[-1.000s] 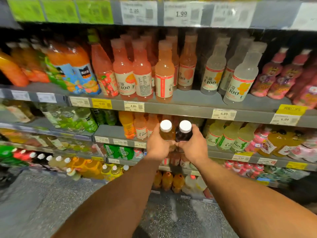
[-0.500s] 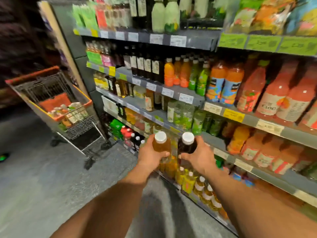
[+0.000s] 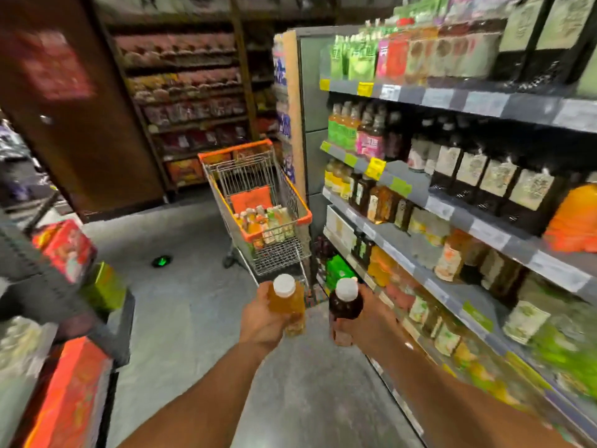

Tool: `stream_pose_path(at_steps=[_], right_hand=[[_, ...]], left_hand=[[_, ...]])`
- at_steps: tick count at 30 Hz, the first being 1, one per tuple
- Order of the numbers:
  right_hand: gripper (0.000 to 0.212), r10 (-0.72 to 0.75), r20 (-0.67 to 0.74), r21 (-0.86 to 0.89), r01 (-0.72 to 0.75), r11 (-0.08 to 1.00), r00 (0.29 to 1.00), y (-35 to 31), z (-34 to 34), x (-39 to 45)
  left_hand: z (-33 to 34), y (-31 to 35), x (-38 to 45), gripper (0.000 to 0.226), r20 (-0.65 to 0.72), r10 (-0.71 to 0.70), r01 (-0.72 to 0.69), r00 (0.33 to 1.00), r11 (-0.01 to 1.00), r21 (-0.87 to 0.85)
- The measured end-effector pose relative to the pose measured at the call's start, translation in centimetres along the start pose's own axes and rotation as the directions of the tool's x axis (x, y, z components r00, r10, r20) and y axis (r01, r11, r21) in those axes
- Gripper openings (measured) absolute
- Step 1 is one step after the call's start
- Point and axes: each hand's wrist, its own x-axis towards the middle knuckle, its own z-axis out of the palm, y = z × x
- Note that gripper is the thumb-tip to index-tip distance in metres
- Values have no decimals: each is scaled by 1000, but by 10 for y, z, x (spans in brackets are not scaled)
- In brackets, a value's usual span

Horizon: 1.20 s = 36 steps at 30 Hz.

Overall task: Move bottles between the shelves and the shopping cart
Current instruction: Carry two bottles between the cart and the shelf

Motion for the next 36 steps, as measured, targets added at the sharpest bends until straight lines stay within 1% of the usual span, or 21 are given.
stream_pose_path(at_steps=[2,4,9,11,14,17,19,21,23,27,31,33,36], right_hand=[[60,-7,15,9,7,1000,1000,-13,12,56],[68,-6,44,5,6,1000,999,-27,23,110],[75,-30,104,-40,34,999,994,-53,52,231],[77,-15,107,-50,20,999,994,-60,64,270],[74,-7,111,-44,12,999,994,-68,86,335],[79,-14,81,-78,20,997,997,-74,107,402],[80,-23,65,-89,29,996,998,-82,120,447],[77,6,47,-89,-2,996,999,-90,132,495],[75,5,22,-96,-3,995,1000,-96,138,523],[81,10,13,-114,-9,993,1000,-102,156,596],[79,57,35,-137,-51,989,998,-93,185,667],[76,72,57,-141,-64,988,996,-80,204,702],[75,153,158,-119,-135,984,976,-55,232,752]], left_hand=[[-7,0,49,73,-48,-26,26,998,1000,-11],[-13,3,96,77,-66,-58,57,996,998,-11],[-24,4,201,75,-95,-103,101,990,994,-32],[-27,4,240,74,-111,-115,112,987,993,-31],[-25,2,307,76,-138,-122,114,983,991,-69],[-21,-5,383,76,-155,-113,103,982,992,-72],[-19,-8,435,77,-144,-107,96,984,992,-80],[-14,-12,492,80,-115,-123,114,986,991,-76],[-12,-12,526,82,-104,-125,119,987,991,-59],[0,-17,602,83,-61,-141,139,988,989,-41],[16,-34,664,73,-2,-201,201,980,979,-24],[27,-46,695,72,19,-232,232,973,972,-19],[45,-67,740,78,37,-307,308,951,951,-21]])
